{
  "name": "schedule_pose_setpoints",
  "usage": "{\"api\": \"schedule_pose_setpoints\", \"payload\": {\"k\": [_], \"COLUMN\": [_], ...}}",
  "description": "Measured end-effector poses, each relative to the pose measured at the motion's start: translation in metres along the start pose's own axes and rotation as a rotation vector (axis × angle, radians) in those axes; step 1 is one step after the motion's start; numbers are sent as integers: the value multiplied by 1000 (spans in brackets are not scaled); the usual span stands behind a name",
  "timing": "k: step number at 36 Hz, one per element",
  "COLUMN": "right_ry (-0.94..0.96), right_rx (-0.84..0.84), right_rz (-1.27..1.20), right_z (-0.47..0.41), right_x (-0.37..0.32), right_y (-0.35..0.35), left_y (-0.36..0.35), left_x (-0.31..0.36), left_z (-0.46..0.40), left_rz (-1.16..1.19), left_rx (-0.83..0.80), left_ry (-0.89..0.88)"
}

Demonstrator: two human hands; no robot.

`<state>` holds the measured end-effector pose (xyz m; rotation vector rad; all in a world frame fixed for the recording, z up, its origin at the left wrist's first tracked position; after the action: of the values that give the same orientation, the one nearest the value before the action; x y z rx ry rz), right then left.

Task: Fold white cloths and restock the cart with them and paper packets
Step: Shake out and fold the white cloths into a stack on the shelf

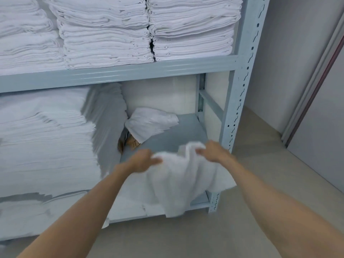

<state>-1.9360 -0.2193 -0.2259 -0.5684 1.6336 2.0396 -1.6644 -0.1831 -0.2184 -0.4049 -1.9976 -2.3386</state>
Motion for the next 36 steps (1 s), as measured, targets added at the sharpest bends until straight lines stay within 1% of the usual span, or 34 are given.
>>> {"api": "schedule_pose_setpoints", "payload": {"k": [1, 2, 3, 5, 8, 12, 14, 18, 20, 21, 23, 24, 25, 26, 27, 28, 29, 30, 31, 32, 33, 34, 35, 36], "right_ry": [-26, -54, -76, -114, -126, -109, -91, -52, -27, 16, 136, 172, 182, 170, 120, 43, 25, 56, 72, 53, 28, -1, -42, -80], "right_rx": [-117, -163, -147, -40, 104, 266, 313, 316, 344, 381, 430, 426, 391, 338, 256, 157, 136, 196, 306, 392, 457, 461, 399, 328], "right_rz": [71, 103, 99, 36, -22, -38, -12, 29, 116, 212, 424, 500, 539, 550, 548, 526, 478, 442, 383, 284, 204, 149, 106, 85], "right_z": [2, 4, 5, 6, 10, 12, 13, 12, 13, 16, 26, 31, 33, 30, 27, 27, 28, 29, 30, 33, 35, 34, 31, 27], "right_x": [12, 24, 37, 53, 63, 66, 65, 58, 58, 59, 68, 75, 81, 83, 84, 81, 76, 72, 69, 66, 63, 60, 56, 50], "right_y": [-17, -32, -43, -52, -48, -43, -43, -41, -34, -29, -23, -22, -23, -26, -32, -38, -44, -51, -53, -54, -53, -53, -54, -54], "left_y": [-25, -45, -59, -64, -51, -45, -48, -49, -45, -43, -43, -46, -51, -59, -68, -73, -77, -81, -82, -82, -84, -87, -84, -83], "left_x": [-6, -13, -19, -26, -28, -31, -33, -28, -31, -35, -47, -50, -49, -44, -37, -31, -27, -27, -26, -26, -24, -19, -9, -5], "left_z": [2, 3, 3, 6, 12, 10, 9, 10, 14, 19, 35, 42, 45, 44, 42, 39, 37, 37, 38, 38, 36, 34, 33, 30], "left_rz": [-21, -8, 27, 77, 61, 108, 125, 100, 80, 55, -18, -61, -96, -110, -116, -104, -52, 73, 203, 331, 436, 504, 536, 587], "left_rx": [-118, -161, -147, -29, 117, 220, 241, 174, 173, 206, 331, 380, 381, 313, 218, 146, 145, 225, 348, 426, 446, 388, 314, 285], "left_ry": [12, 23, 33, 70, 114, 195, 211, 208, 199, 193, 179, 170, 159, 134, 107, 121, 150, 213, 291, 391, 426, 417, 372, 377]}}
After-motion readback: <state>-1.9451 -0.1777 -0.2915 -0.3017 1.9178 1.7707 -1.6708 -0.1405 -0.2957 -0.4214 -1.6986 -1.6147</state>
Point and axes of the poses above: each hand's wrist, its own z-axis away from the middle knuckle, its own y-axis out of the back of the hand, x = y × z, the point moved 4 cm from there along -z, towards the middle knuckle, and after that the axes turned 8 degrees about -z, right-handed, at the moved point
